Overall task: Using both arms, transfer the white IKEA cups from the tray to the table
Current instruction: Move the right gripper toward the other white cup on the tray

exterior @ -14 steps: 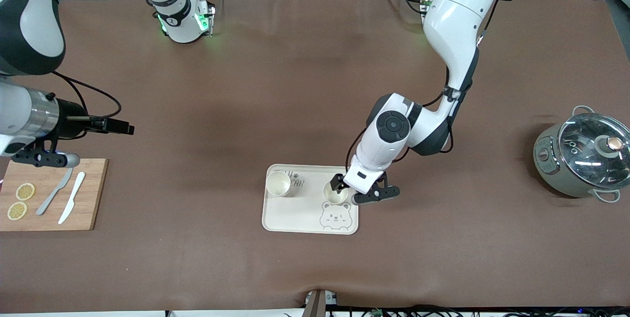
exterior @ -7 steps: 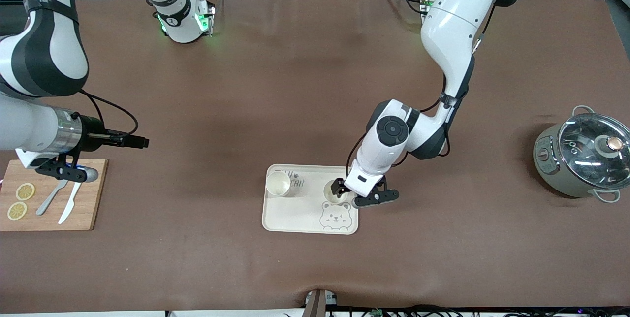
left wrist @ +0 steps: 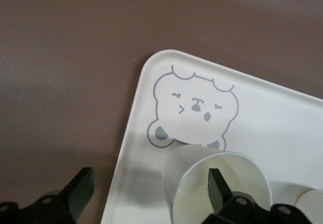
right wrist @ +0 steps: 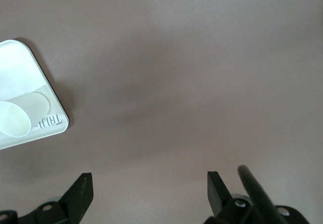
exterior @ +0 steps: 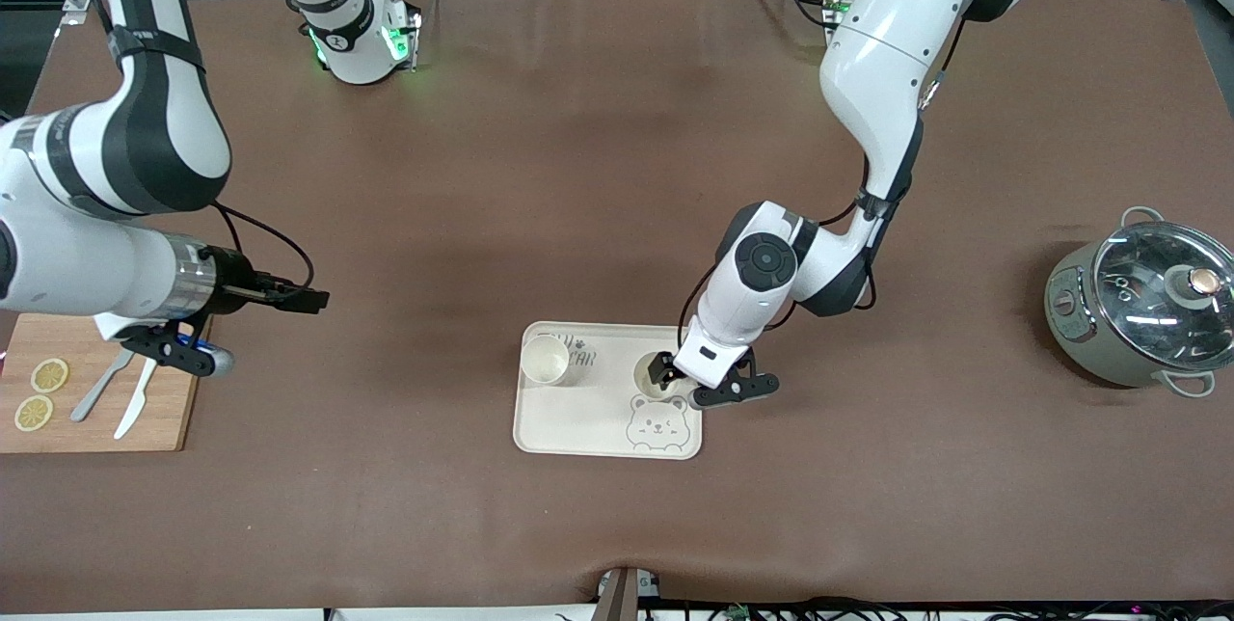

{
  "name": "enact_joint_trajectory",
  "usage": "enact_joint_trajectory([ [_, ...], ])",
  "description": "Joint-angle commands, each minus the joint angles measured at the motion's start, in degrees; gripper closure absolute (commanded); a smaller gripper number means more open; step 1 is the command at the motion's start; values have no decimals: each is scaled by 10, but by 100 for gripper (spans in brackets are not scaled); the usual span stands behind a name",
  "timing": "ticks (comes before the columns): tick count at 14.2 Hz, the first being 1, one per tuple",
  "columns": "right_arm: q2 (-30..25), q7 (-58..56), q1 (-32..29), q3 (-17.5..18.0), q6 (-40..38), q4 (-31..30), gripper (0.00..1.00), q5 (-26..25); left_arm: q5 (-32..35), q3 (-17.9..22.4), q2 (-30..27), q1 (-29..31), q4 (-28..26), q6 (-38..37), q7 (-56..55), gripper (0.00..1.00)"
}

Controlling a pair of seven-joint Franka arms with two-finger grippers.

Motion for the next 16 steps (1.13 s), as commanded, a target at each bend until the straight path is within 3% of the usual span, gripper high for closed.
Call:
enact_joint_trajectory([
  [1,18,26,0,1,4,11,0,38,15,2,8,-8,10,10,-5,0],
  [10,70,139,58,1,119,24,0,39,37,4,6,-12,7,8,-7,0],
  [16,105,206,86,1,134,49,0,39,35,5,7,-8,7,8,-7,0],
])
